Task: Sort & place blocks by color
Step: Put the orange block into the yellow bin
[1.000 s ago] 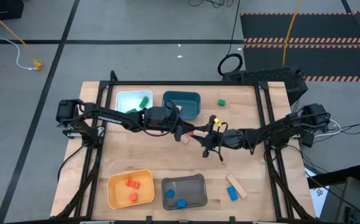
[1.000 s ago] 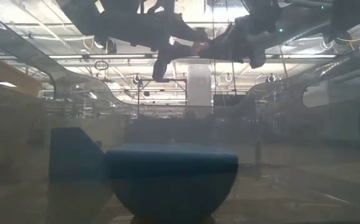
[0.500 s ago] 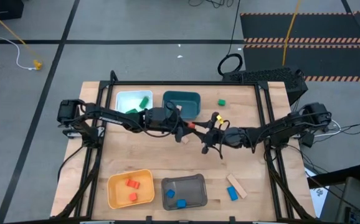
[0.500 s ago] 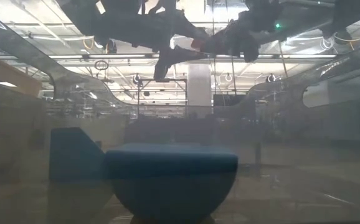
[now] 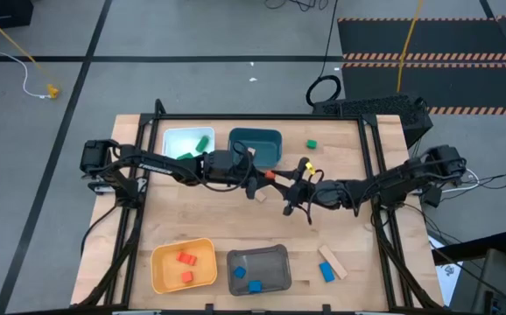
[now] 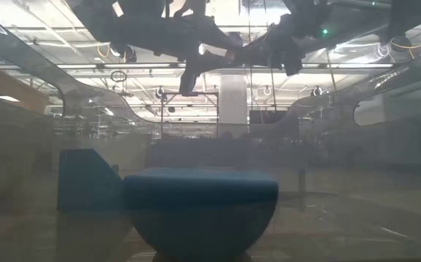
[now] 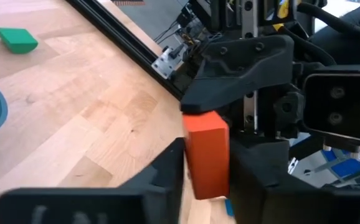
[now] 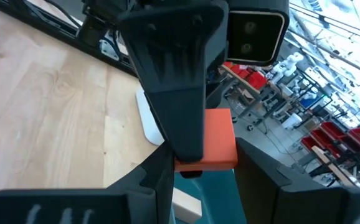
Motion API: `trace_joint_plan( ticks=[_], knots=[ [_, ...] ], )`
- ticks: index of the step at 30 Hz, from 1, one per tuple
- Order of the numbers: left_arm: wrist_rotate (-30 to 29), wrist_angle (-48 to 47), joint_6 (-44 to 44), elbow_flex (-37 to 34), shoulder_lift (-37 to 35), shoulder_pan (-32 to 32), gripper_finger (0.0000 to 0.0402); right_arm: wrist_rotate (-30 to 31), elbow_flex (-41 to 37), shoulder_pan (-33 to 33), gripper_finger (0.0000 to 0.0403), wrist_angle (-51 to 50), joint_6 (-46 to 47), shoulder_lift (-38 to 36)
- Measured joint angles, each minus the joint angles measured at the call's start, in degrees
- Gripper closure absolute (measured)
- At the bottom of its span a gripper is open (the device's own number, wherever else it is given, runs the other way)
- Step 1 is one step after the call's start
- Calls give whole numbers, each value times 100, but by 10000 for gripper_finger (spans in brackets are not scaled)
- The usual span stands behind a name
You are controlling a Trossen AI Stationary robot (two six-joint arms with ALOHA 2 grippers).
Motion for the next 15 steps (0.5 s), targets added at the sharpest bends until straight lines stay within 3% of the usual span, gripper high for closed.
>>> trace_joint_plan(
  ticks=[2,9,15],
  knots=[
    [-8,-15,-44,-2,-1,0,336,6,-3,1,284,-15,-54,0],
    [-4,-25,-45,-2,-2,0,340,-71,-7,11,280,-65,-5,0],
    [47,-33,102,0,-30,-11,340,364,-17,13,198,-437,484,6]
  ],
)
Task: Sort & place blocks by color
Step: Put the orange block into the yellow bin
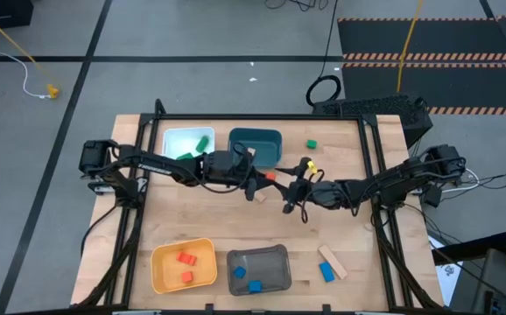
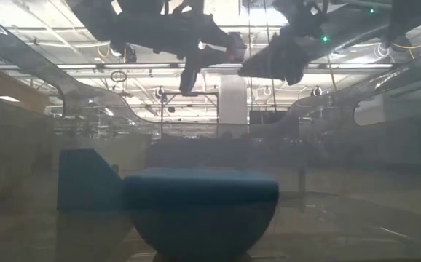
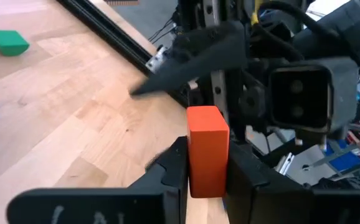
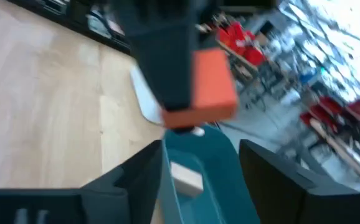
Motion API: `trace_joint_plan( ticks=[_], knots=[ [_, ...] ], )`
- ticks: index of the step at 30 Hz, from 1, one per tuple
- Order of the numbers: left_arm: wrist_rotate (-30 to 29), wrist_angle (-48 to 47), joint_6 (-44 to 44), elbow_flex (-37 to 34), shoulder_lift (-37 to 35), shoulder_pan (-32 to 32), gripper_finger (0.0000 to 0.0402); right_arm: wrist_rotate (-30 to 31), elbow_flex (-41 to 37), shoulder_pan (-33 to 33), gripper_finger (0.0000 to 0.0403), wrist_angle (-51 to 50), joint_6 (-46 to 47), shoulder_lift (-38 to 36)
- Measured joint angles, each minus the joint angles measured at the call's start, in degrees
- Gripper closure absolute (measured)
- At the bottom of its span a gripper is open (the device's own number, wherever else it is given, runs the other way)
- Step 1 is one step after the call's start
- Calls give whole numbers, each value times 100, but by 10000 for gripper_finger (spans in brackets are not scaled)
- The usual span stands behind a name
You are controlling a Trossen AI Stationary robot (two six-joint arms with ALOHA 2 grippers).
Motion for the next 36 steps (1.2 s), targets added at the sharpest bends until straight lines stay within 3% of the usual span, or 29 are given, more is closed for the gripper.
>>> trace_joint_plan(
  ticks=[4,9,16,21,25,30,33,36],
  knots=[
    [36,-44,5,0,4,16,339,238,2,-2,170,-477,576,-50],
    [151,-77,47,0,4,96,339,632,2,-2,163,-1228,1186,-81],
    [1206,-649,-45,0,-57,289,339,2148,2,-88,162,-2365,1735,-74],
    [1872,-1538,-221,9,-357,373,339,2624,2,-418,161,-2895,2501,-74],
    [1915,-2737,-238,4,-743,261,339,2571,3,-883,161,-3282,3206,-74],
    [1935,-4379,-514,4,-1397,24,339,1601,2,-1577,162,-3523,3766,-74],
    [2420,-5370,-584,4,-1765,-211,339,976,2,-1895,169,-3519,3969,-74],
    [2696,-6430,-685,4,-2052,-608,339,729,2,-2075,180,-3499,4044,-74]
  ],
)
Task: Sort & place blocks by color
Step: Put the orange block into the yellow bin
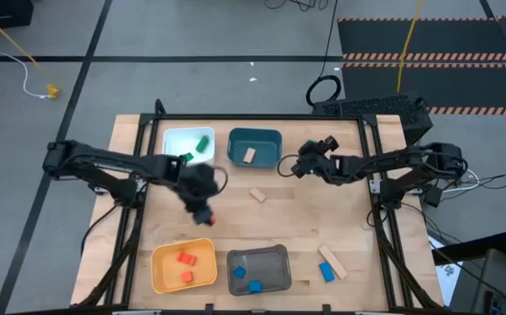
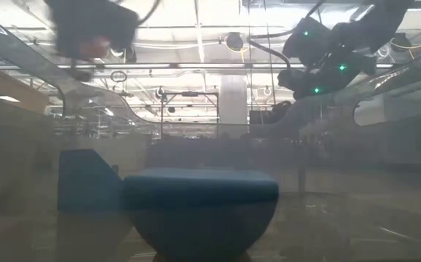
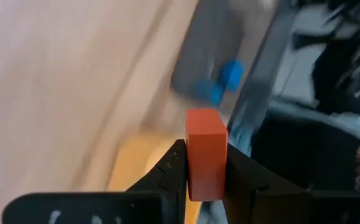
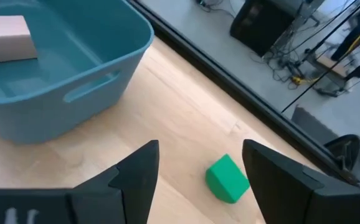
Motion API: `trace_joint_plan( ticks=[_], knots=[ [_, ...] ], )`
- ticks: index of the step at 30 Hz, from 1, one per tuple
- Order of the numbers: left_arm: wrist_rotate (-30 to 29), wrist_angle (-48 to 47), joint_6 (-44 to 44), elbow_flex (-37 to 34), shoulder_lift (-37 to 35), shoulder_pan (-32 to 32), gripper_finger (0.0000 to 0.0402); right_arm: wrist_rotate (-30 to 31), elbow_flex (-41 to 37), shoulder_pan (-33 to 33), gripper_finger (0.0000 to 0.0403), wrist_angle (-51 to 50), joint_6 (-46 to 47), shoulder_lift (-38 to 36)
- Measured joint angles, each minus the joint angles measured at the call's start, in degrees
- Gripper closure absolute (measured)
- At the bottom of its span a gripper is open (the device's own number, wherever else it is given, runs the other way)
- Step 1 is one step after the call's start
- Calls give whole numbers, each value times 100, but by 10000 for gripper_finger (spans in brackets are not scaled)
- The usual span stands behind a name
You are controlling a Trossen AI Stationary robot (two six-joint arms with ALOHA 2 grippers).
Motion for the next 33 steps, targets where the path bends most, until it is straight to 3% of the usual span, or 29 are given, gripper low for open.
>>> trace_joint_plan(
  ticks=[4,11,24,33],
  knots=[
    [-54,-716,-595,-2,-66,-795,332,-54,0,-118,194,15,-2,0],
    [-190,-727,-1204,-6,294,-1830,328,-64,0,-194,199,12,-20,0],
    [-390,-158,-865,-4,970,-2127,321,-70,0,-190,200,-21,85,0],
    [-474,-127,-985,-4,968,-2142,251,-350,0,-191,200,-26,35,-2]
  ],
)
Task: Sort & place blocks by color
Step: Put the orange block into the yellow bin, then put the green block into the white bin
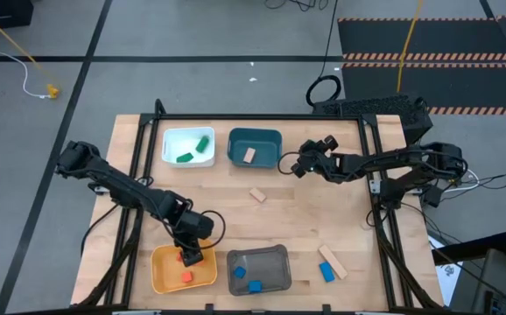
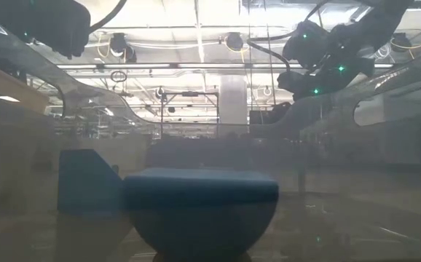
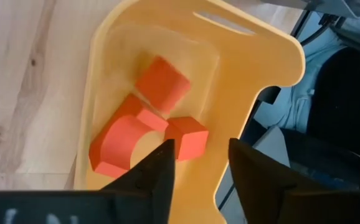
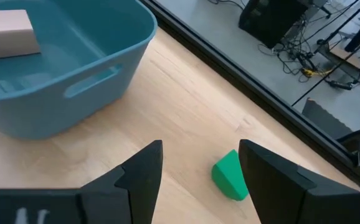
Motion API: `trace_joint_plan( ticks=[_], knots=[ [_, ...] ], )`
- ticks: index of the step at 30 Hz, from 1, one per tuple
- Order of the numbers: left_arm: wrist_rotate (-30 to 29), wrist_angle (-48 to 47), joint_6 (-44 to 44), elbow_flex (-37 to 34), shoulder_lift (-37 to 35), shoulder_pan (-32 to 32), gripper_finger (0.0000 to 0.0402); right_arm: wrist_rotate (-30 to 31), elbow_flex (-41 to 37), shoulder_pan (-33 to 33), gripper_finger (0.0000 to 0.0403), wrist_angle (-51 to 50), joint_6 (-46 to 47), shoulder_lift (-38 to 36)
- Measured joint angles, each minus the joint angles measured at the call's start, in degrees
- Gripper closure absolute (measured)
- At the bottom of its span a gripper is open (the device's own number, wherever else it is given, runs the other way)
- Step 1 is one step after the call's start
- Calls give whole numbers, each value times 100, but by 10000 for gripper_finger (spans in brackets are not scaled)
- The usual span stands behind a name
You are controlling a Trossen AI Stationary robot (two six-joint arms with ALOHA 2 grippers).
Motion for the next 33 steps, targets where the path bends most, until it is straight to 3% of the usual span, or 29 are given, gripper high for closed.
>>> trace_joint_plan(
  ticks=[7,15,24,33],
  knots=[
    [270,-42,13,0,0,185,208,-167,0,-289,200,79,-41,0],
    [359,-49,74,0,-549,521,222,-1795,0,-1318,199,166,-197,0],
    [-113,79,657,0,-1485,1475,236,-4190,0,-2576,188,161,-768,0],
    [-387,923,1873,2,-2005,2502,231,-4346,0,-3150,185,14,-1723,0]
  ],
)
